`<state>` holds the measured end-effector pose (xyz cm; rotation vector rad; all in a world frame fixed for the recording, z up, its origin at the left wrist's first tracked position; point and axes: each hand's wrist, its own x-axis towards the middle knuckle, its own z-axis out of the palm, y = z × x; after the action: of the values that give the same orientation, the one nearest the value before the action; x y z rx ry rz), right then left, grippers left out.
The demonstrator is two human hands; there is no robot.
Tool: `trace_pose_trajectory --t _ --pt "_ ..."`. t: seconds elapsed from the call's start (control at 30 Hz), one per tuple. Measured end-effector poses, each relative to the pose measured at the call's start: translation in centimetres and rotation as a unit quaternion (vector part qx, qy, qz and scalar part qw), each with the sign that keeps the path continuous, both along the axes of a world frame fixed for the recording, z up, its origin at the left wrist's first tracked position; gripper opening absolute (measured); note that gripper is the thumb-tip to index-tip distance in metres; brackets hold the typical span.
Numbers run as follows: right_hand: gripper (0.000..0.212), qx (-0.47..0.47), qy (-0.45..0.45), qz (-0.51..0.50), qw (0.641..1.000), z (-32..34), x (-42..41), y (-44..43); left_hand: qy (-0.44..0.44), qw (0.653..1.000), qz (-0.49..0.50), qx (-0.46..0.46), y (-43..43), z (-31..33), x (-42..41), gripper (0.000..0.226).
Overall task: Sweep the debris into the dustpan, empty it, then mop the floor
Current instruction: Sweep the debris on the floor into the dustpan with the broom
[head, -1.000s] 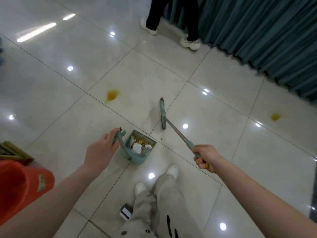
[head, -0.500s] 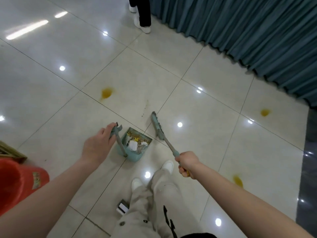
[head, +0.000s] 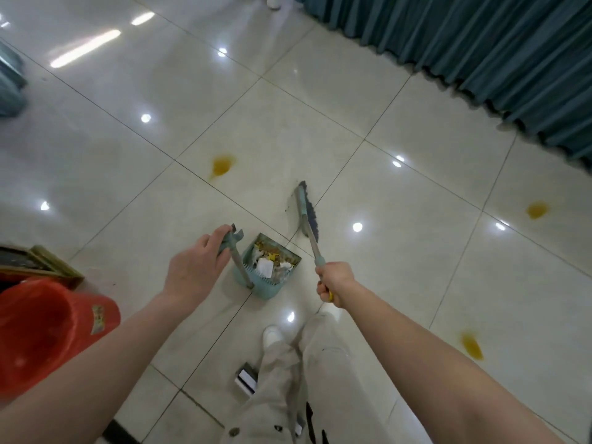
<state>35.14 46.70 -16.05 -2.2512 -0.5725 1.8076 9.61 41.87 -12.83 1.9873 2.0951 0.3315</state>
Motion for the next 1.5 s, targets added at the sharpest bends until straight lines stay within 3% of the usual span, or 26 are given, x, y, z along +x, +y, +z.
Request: trace_pose_trajectory --t 0.2,0.47,0.7,1.0,1.33,1.43,1.5 --pt "0.022 0.064 -0.084 0.102 0.989 0.4 0.6 2.8 0.004 1.0 -0.011 0.008 0.7 0.2 0.2 0.035" --pt "0.021 0.16 -0.206 0.231 0.937 0.9 3.2 1.8 -0.012 1.0 0.017 0.008 1.7 0.1 -0.3 0.036" --pt "0.031 0.151 -0.281 0.308 0.896 0.1 6.4 9.1 0.014 1.0 0.005 0.004 3.1 -0.9 -0.6 0.035" --pt "0.026 0.1 -0.315 0.415 0.848 -3.6 5.1 15.9 0.0 1.0 0.014 0.003 5.3 -2.4 -0.4 0.043" --pt "0.045 0.079 -0.328 0.616 0.711 -0.1 11.9 7.6 -0.014 1.0 0.011 0.001 7.7 -1.6 1.8 0.041" --pt "0.053 0.066 -0.317 0.609 0.724 1.8 14.3 7.4 -0.016 1.0 0.017 0.004 8.4 -1.5 1.8 0.041" --pt "0.043 0.089 -0.316 0.575 0.75 2.6 15.9 8.6 -0.014 1.0 0.023 0.006 8.9 -1.6 1.8 0.039"
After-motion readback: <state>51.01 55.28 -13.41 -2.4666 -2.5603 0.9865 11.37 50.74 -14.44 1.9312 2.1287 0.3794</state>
